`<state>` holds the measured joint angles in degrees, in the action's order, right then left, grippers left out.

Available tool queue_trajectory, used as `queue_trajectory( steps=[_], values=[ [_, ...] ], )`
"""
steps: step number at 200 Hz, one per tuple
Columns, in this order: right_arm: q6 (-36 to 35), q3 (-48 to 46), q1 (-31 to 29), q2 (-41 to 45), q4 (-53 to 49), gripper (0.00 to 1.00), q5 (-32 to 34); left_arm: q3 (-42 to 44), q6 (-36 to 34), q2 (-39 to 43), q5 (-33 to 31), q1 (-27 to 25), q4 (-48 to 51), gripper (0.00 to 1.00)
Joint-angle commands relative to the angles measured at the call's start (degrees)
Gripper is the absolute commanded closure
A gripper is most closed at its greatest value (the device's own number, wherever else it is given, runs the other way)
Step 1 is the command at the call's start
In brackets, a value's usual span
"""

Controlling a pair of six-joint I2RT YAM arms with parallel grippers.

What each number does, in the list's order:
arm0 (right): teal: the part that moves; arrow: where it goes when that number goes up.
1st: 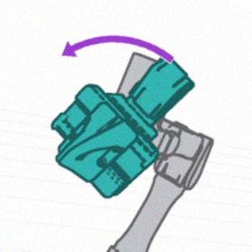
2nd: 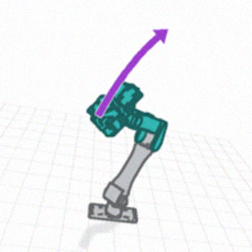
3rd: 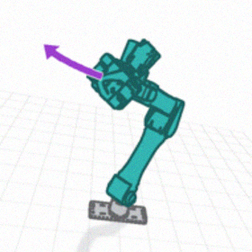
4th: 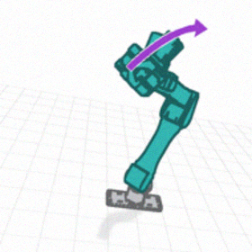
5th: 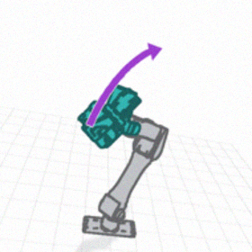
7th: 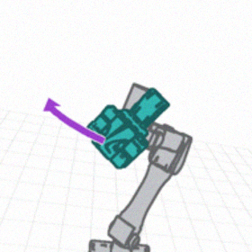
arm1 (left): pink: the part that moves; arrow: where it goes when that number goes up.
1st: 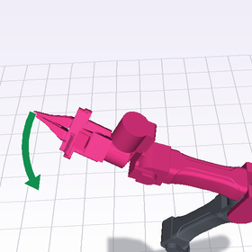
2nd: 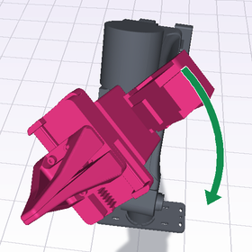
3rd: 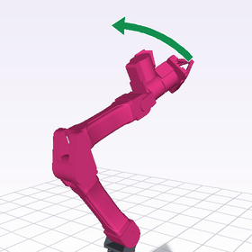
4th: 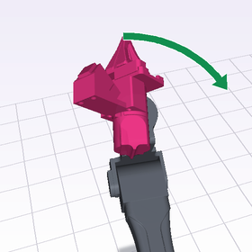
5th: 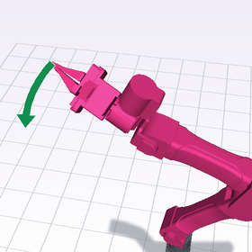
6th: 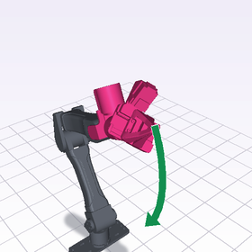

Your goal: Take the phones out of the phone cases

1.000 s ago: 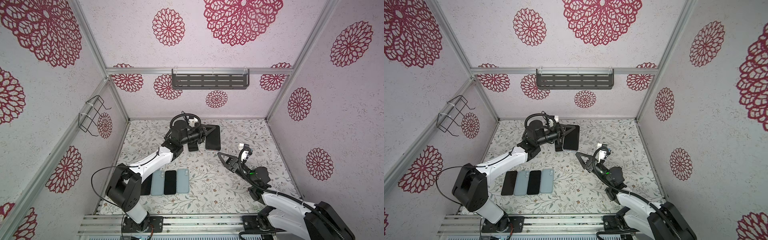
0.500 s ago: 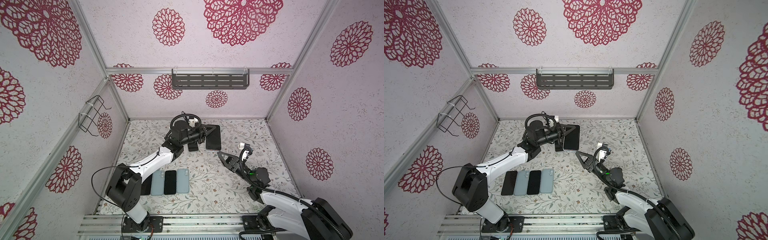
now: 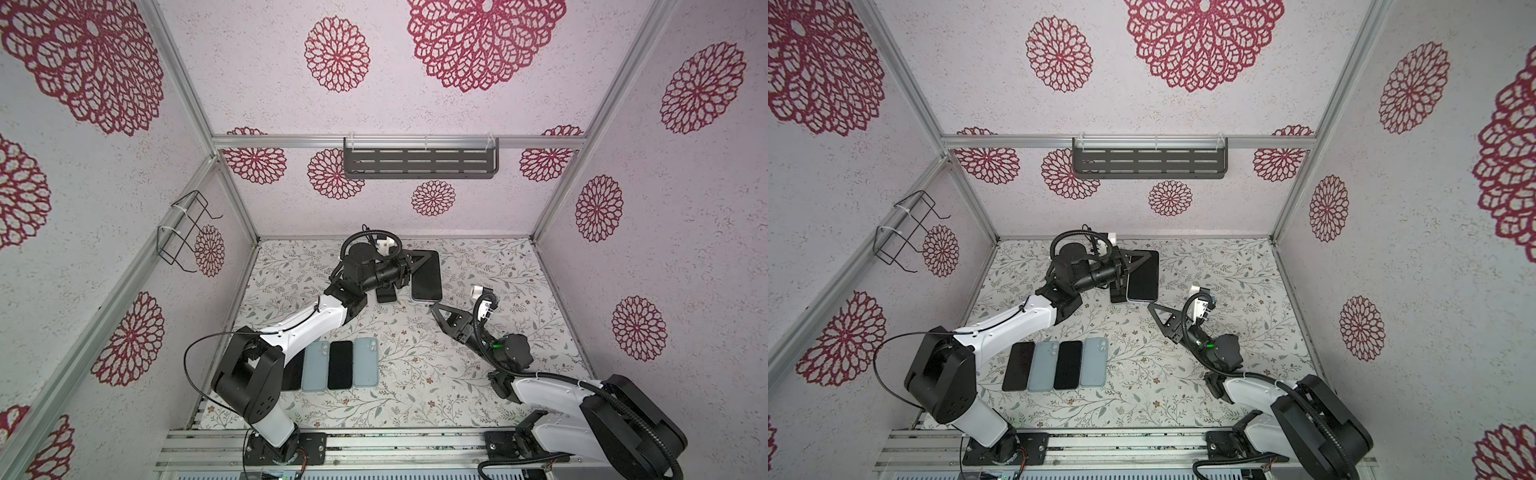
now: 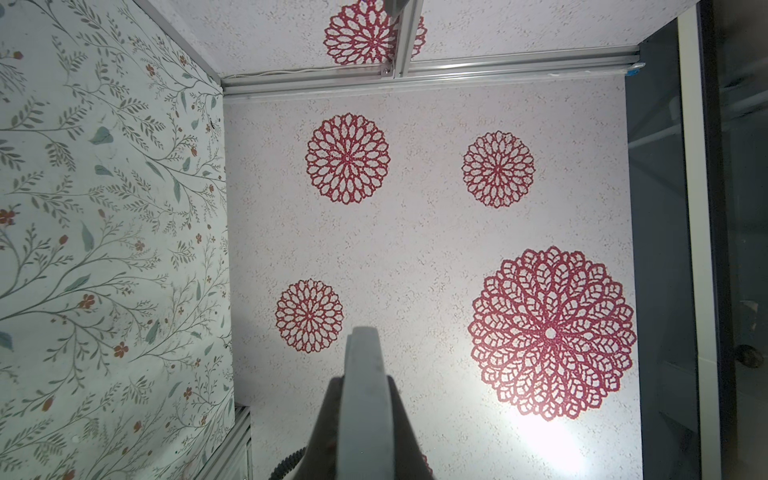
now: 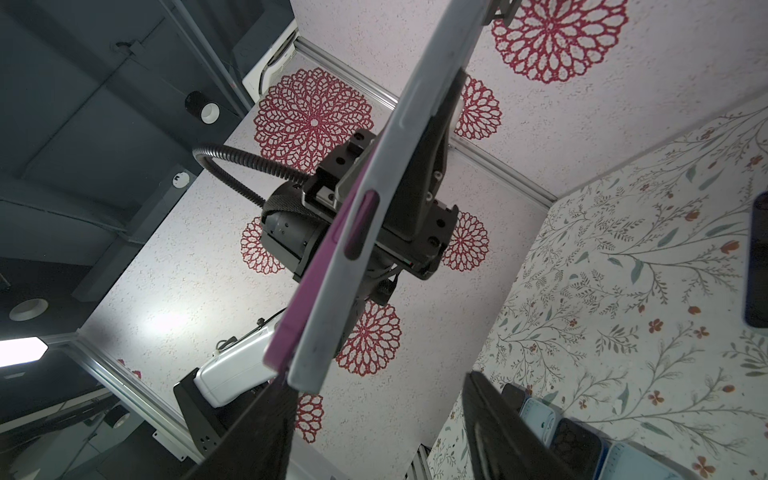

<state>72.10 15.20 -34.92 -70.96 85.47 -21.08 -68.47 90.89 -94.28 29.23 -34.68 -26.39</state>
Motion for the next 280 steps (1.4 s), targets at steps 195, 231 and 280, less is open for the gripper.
queue_trajectory(
  steps=[195,231,280],
  values=[
    [-2.09,0.05,1.06,11.47,-22.43,1.0,3.12,5.11,-10.11,0.65,-4.14,-2.06,4.42,0.43],
    [-6.36,-0.69,0.99,21.27,-39.39,1.0,6.27,3.54,-21.11,2.42,-7.23,-2.46,14.94,0.32],
    [-4.77,-3.6,0.95,24.11,-45.65,1.0,7.79,4.04,-34.59,7.26,-14.18,-3.31,26.65,0.2]
  ],
)
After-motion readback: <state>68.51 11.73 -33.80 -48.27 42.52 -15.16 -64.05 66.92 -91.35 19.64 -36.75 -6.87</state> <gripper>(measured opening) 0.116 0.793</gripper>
